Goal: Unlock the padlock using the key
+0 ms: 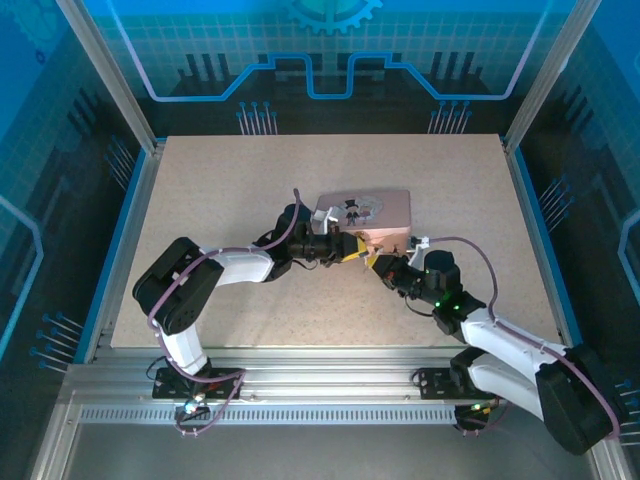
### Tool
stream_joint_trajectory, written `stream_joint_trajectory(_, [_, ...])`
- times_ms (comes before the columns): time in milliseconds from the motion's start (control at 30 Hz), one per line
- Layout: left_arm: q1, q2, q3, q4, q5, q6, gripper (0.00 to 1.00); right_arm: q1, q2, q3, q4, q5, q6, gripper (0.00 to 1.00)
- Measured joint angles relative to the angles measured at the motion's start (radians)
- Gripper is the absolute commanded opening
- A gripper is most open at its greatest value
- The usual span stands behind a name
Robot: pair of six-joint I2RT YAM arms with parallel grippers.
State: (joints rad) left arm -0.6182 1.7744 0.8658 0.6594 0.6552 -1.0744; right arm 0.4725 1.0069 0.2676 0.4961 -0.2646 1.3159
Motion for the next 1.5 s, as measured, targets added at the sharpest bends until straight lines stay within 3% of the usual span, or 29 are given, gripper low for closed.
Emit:
stream_joint_trajectory(333, [0.000,0.011,0.000,0.008,-0.022,-0.004,0.00,0.001,0.053,-0.029,0.115,0.031,0.146,0.00])
stream_joint_trajectory(667, [-0.005,0.015,-0.003,0.047,-0.019,-0.029,0.00,0.000,0.043,-0.018,0.106,0.074,0.208,0.00])
stream_joint_trajectory(933, [-0.003,0.041,-0.003,0.081,-0.069,-0.037,0.00,0.003,0.150,0.025,0.142,0.102,0.258,0.00])
stream_joint_trajectory(1267, [-0.005,0.042,-0.004,0.082,-0.074,-0.042,0.00,0.010,0.123,0.063,0.037,0.148,0.220,0.28])
stream_joint_trajectory(1500, [-0.009,0.013,-0.004,-0.110,-0.055,0.053,0.00,-0.044,0.004,0.073,-0.131,0.141,0.127,0.33])
